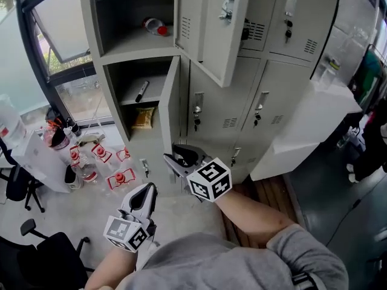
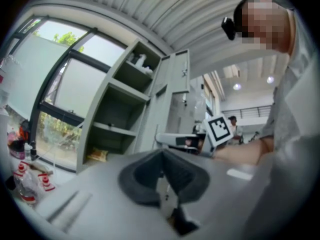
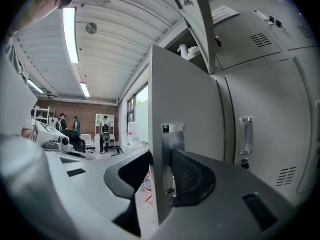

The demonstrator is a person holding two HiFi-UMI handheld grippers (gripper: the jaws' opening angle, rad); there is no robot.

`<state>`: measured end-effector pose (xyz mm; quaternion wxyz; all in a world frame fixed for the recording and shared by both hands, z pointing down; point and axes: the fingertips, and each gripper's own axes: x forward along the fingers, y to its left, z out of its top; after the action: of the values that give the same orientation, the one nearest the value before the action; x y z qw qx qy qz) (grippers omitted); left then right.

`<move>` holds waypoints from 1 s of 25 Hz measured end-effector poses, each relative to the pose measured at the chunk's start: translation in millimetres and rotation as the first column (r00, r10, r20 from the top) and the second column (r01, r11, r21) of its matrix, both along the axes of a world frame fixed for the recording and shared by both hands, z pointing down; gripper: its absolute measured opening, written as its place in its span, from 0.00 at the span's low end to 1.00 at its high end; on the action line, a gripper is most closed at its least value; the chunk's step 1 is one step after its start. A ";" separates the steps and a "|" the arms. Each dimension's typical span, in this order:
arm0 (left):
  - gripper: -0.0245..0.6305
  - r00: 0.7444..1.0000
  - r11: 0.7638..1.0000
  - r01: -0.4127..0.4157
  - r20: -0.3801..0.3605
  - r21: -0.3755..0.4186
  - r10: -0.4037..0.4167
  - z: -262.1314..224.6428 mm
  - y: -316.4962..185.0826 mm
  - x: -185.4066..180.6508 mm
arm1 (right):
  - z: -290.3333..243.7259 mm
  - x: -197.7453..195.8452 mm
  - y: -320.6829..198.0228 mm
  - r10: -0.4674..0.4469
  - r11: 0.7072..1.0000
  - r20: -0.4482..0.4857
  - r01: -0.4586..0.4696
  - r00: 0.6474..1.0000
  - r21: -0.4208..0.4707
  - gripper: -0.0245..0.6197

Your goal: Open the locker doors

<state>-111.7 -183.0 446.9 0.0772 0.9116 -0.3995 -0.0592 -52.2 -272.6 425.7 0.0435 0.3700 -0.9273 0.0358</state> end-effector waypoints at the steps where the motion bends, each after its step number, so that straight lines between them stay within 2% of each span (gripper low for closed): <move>1: 0.04 1.000 1.000 0.002 -0.003 0.001 -0.002 -0.7 3.9 9.2 | 0.2 12.5 2.2 -0.004 1.000 0.004 0.004 1.000 -0.004 0.24; 9: 0.04 1.000 1.000 0.020 0.005 0.017 -0.020 -9.5 21.9 64.6 | -1.3 98.6 4.0 0.024 1.000 0.004 -0.024 1.000 -0.001 0.25; 16: 0.04 0.999 0.999 0.038 0.009 0.026 -0.038 -15.0 29.7 83.7 | -1.8 147.2 -4.6 0.104 0.995 -0.005 -0.104 0.995 0.008 0.21; 19: 0.04 0.999 0.999 0.046 0.009 0.020 -0.047 -13.2 34.1 87.3 | -2.1 157.9 -7.1 0.125 0.992 -0.007 -0.125 0.992 0.007 0.20; 25: 0.04 0.998 0.998 0.058 0.010 0.012 -0.058 -9.8 44.5 88.6 | -2.0 155.4 -4.8 0.132 0.991 -0.017 -0.132 0.991 0.007 0.20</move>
<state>-23.1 -138.6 437.1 0.0681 0.9003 -0.4259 -0.0588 103.2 -277.4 423.7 0.0478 0.4310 -0.9005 0.0325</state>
